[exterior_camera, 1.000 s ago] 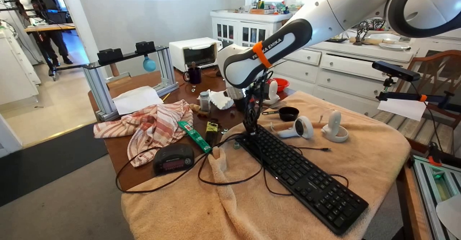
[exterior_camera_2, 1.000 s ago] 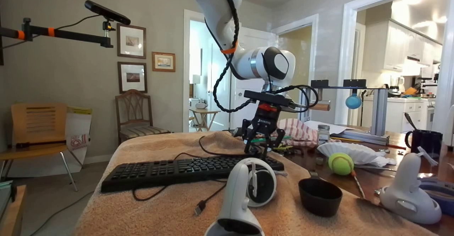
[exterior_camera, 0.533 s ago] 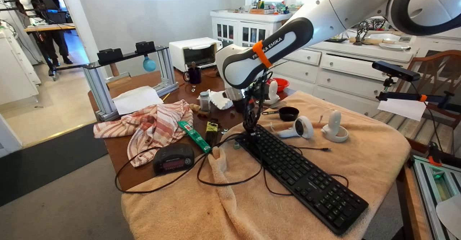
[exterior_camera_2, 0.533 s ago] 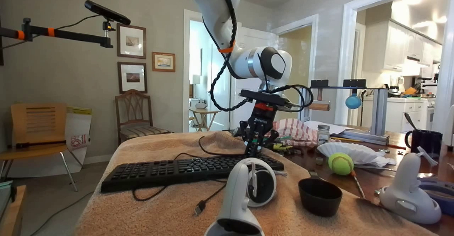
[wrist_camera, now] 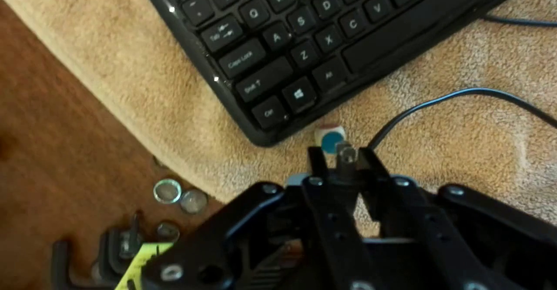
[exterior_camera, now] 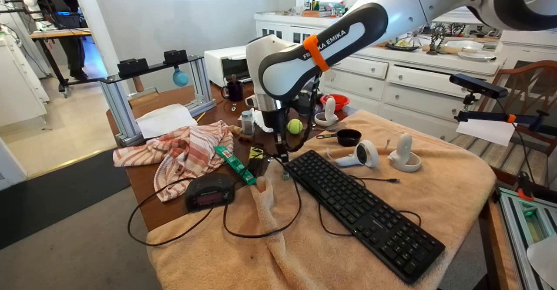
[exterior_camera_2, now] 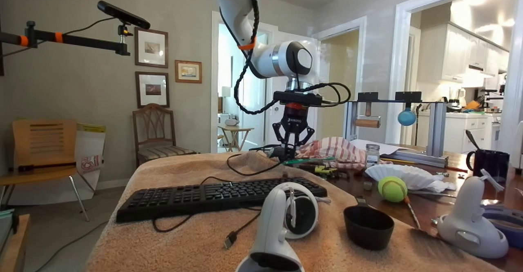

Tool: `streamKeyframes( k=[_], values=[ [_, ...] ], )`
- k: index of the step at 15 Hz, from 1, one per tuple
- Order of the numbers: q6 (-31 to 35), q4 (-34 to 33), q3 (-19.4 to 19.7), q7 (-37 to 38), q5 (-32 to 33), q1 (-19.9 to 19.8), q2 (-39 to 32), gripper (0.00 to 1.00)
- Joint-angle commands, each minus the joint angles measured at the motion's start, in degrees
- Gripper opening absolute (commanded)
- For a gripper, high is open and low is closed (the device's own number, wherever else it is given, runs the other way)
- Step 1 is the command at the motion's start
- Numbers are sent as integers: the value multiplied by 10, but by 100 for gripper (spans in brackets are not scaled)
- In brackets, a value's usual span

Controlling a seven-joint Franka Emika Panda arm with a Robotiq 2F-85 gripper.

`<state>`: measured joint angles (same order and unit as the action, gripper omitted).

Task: Move the black cable away from the orange towel

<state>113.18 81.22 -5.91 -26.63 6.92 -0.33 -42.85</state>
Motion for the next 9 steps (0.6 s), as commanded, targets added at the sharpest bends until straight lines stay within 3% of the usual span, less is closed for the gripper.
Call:
streamKeyframes(
  k=[1,5,9],
  values=[
    [25,-38,17,8,44,23,-12,6],
    [64,-89,36,41,73,37,-41,6],
    [32,-119,52,80,69,36,-61,6]
  ],
)
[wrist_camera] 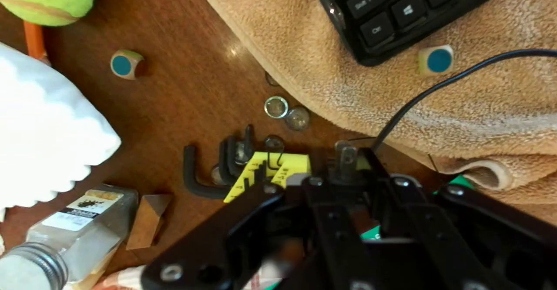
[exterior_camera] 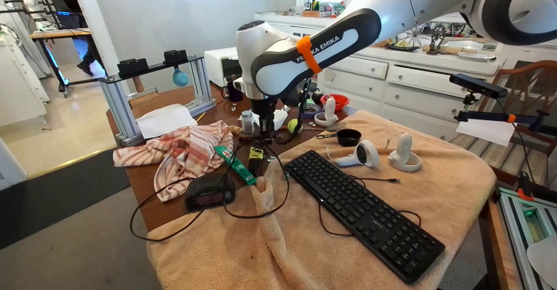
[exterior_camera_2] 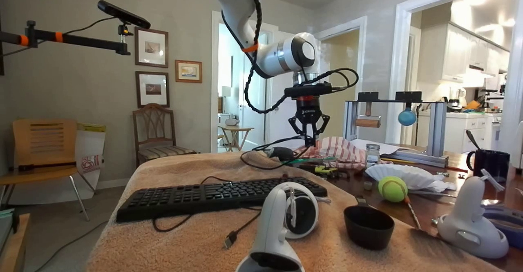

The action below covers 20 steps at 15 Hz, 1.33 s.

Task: Move the black cable away from the orange towel

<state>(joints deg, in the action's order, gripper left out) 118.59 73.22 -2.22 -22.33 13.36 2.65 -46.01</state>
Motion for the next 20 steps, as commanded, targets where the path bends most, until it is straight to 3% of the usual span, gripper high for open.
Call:
streamKeyframes(
  k=[1,4,6,14,20],
  values=[
    [-39,-40,21,54,2,7,-29,6],
    [-109,-45,17,77,-23,-4,-26,6],
    [-145,-44,-19,27,-74,-33,-16,6],
    [-120,-38,-99,-93,-247,-110,-3,6],
    [-125,-29,-150,-191,-379,-144,-6,6]
  ],
)
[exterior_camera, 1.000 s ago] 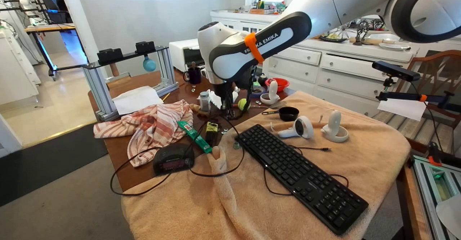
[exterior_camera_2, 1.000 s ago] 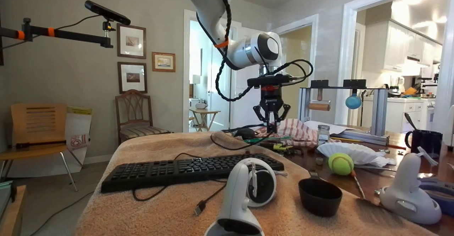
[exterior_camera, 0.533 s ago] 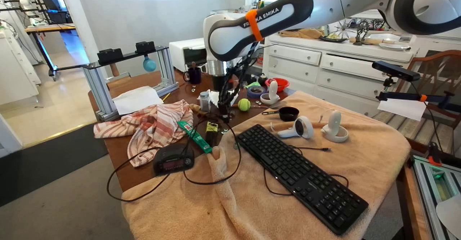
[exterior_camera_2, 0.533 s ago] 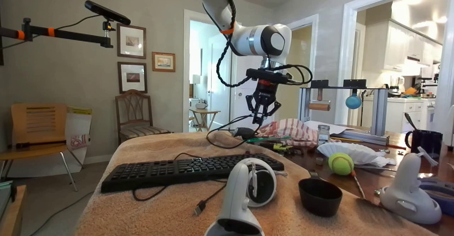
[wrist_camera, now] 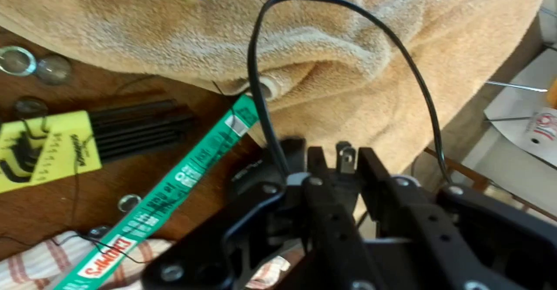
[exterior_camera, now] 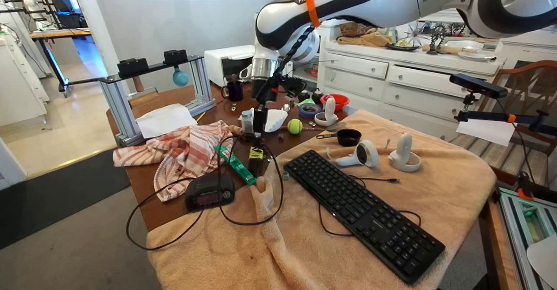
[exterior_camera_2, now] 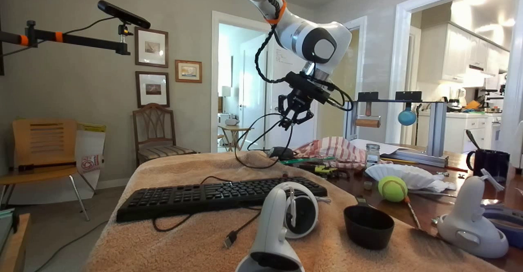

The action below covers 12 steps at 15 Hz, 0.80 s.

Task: Move the black cable away from the orange towel

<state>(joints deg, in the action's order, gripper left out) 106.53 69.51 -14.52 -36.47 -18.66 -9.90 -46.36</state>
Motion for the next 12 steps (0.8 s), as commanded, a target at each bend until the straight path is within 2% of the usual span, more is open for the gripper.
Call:
streamKeyframes(
  k=[1,3,5,8,12],
  values=[
    [0,11,-34,-67,-82,-22,-4,6],
    [19,18,-31,-99,-90,-9,-5,6],
    [62,29,-11,-103,-67,16,-5,6],
    [194,58,11,-98,-29,55,-2,6],
    [383,90,9,-75,-9,80,-4,6]
  ],
)
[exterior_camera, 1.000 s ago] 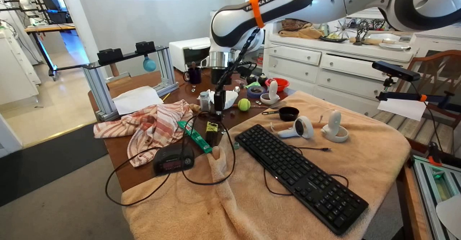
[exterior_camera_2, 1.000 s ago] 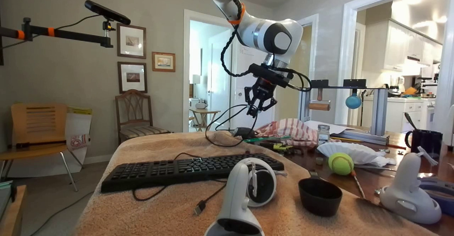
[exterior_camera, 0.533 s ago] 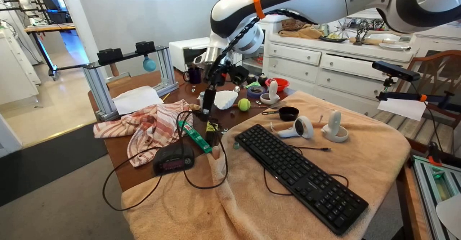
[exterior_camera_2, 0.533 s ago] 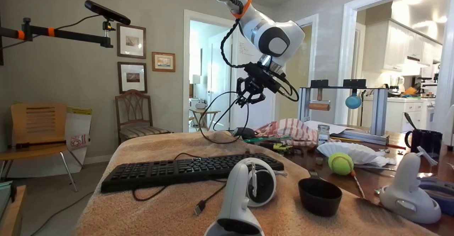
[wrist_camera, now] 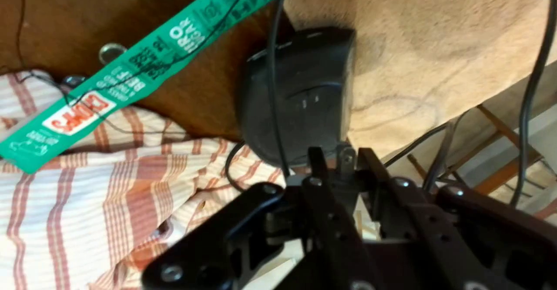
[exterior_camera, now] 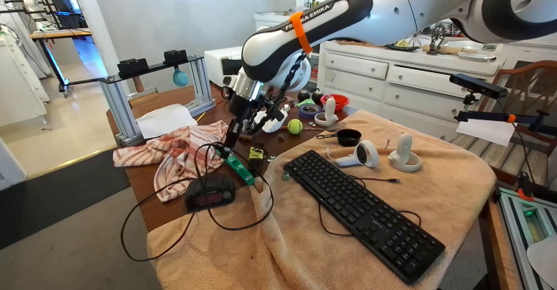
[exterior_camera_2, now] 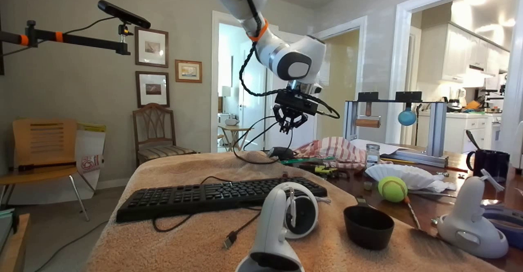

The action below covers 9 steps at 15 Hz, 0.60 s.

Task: Move the black cable away from the orange towel

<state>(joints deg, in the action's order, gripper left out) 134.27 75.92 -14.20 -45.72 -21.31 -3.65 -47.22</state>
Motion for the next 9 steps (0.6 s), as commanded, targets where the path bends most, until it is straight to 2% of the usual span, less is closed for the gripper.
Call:
streamKeyframes(
  k=[1,5,7,9],
  values=[
    [149,31,6,27,24,22,5,6],
    [307,54,27,89,79,37,5,6],
    [376,64,60,140,122,52,4,6],
    [433,74,113,209,168,75,5,6]
  ],
)
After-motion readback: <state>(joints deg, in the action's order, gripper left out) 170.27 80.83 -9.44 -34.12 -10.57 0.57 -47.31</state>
